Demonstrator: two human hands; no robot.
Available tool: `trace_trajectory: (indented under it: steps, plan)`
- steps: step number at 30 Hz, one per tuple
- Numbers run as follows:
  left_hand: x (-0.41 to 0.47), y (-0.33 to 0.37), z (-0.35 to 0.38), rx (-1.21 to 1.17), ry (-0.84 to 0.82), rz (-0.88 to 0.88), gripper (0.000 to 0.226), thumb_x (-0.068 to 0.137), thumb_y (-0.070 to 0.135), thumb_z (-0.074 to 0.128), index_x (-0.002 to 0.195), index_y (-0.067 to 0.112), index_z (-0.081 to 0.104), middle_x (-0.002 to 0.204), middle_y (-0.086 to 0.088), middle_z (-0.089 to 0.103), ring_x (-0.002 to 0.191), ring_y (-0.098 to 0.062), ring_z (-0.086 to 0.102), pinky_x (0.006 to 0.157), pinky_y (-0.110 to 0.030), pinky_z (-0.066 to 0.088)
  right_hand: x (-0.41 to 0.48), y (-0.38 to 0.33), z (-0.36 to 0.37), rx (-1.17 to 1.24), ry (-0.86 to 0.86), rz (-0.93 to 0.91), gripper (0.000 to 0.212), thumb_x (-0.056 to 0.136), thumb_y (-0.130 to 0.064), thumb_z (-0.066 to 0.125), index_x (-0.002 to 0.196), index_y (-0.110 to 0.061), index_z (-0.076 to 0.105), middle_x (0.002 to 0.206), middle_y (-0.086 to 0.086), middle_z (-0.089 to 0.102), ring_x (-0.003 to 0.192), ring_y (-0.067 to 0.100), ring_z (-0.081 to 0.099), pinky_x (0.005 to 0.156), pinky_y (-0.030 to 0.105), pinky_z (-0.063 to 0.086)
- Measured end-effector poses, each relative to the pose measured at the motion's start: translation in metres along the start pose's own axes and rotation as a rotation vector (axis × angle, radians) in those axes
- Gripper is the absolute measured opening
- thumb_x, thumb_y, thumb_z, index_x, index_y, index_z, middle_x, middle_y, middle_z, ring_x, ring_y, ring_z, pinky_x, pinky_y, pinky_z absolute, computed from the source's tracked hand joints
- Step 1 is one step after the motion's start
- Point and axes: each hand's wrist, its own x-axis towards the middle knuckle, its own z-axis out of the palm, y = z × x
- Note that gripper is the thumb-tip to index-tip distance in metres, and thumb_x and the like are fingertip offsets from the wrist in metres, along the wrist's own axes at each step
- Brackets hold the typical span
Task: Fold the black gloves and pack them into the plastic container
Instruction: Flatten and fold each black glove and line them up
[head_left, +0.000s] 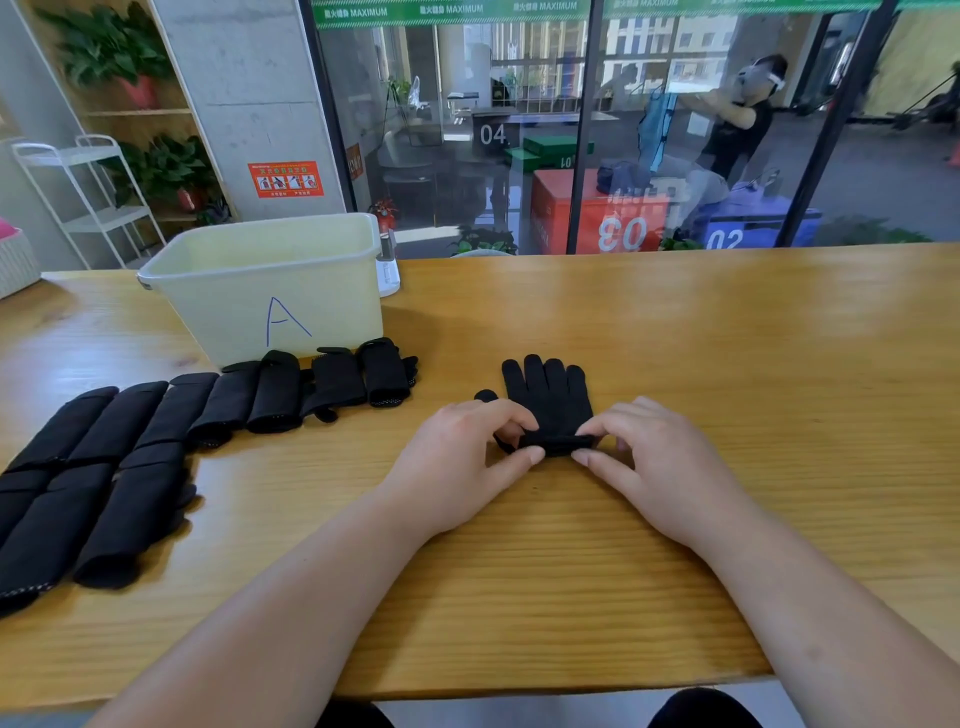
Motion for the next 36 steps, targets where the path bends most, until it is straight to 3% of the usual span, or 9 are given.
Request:
trace_trajectory:
  steps: [4,7,11,18,23,28,31,34,36]
  plan:
    - [0.0,0.0,-0.002,-0.021,-0.008,-0.039,0.032,0.095,0.045,0.077,0.125,0.041,0.066,0.101,0.024,0.07,0.101,0.002,0.065,0.093,-0.025,0.054,-0.002,-0.001,-0.001,0.065,0.019,0.001,0.009,0.096,-0.043,0.073,0.104,-0.039,0.074,0.099,-0.029,0.064,0.098,-0.003,0.051,0.08,0.025,0.044]
    - [-0.001,0.002,-0.002,-0.075,0.023,-0.097,0.029,0.097,0.045,0.076,0.124,0.04,0.067,0.094,0.024,0.072,0.096,0.001,0.066,0.088,-0.02,0.053,-0.001,-0.003,0.0,0.15,0.038,0.081,0.007,0.095,-0.039,0.076,0.102,-0.042,0.075,0.083,-0.029,0.062,0.088,0.002,0.055,0.072,0.024,0.039]
    - [0.0,0.003,-0.002,-0.165,0.008,-0.164,0.028,0.098,0.048,0.074,0.124,0.042,0.065,0.088,0.024,0.074,0.095,0.004,0.068,0.093,-0.02,0.051,0.001,-0.003,0.002,0.295,0.063,0.205,0.01,0.092,-0.039,0.081,0.097,-0.045,0.074,0.089,-0.031,0.072,0.076,0.008,0.062,0.072,0.028,0.05]
    - [0.0,0.006,-0.001,-0.179,0.006,-0.185,0.031,0.097,0.048,0.074,0.126,0.041,0.064,0.091,0.023,0.073,0.077,-0.004,0.066,0.076,-0.014,0.046,0.004,-0.006,0.004,0.359,0.039,0.278,0.014,0.094,-0.036,0.078,0.102,-0.043,0.069,0.086,-0.029,0.073,0.062,0.007,0.056,0.063,0.022,0.043]
    - [0.002,0.006,0.004,-0.142,0.034,-0.201,0.027,0.097,0.046,0.074,0.122,0.041,0.064,0.085,0.023,0.074,0.084,-0.001,0.065,0.083,-0.025,0.05,0.006,-0.013,0.006,0.372,0.035,0.333,0.016,0.095,-0.036,0.075,0.103,-0.042,0.062,0.081,-0.025,0.073,0.059,0.005,0.053,0.061,0.024,0.04]
    - [0.006,0.005,0.012,-0.007,0.103,-0.186,0.023,0.097,0.042,0.073,0.117,0.039,0.062,0.08,0.017,0.068,0.088,0.0,0.058,0.09,-0.034,0.052,0.006,-0.019,0.01,0.134,0.092,0.338,0.019,0.094,-0.042,0.073,0.102,-0.042,0.056,0.079,-0.015,0.065,0.07,0.003,0.059,0.061,0.032,0.049]
    - [0.006,0.006,0.014,0.076,0.115,-0.102,0.015,0.098,0.037,0.073,0.112,0.035,0.067,0.098,0.017,0.059,0.089,-0.004,0.057,0.085,-0.031,0.052,0.004,-0.019,0.01,-0.049,0.151,0.228,0.011,0.094,-0.045,0.073,0.099,-0.042,0.064,0.092,-0.017,0.053,0.075,0.004,0.055,0.059,0.032,0.048]
    - [0.007,0.005,0.016,0.14,0.12,-0.019,0.009,0.1,0.029,0.072,0.107,0.029,0.077,0.108,0.019,0.058,0.091,-0.005,0.056,0.081,-0.026,0.05,0.003,-0.016,0.01,-0.129,0.188,0.082,0.007,0.093,-0.031,0.079,0.097,-0.036,0.077,0.1,-0.021,0.058,0.086,0.004,0.055,0.057,0.026,0.043]
    - [0.007,0.002,0.019,0.204,0.127,0.03,0.012,0.101,0.028,0.069,0.107,0.027,0.079,0.11,0.018,0.063,0.096,-0.009,0.059,0.085,-0.034,0.053,0.001,-0.013,0.013,-0.212,0.157,0.007,0.014,0.095,-0.022,0.075,0.1,-0.034,0.081,0.104,-0.024,0.064,0.093,0.005,0.054,0.058,0.022,0.041]
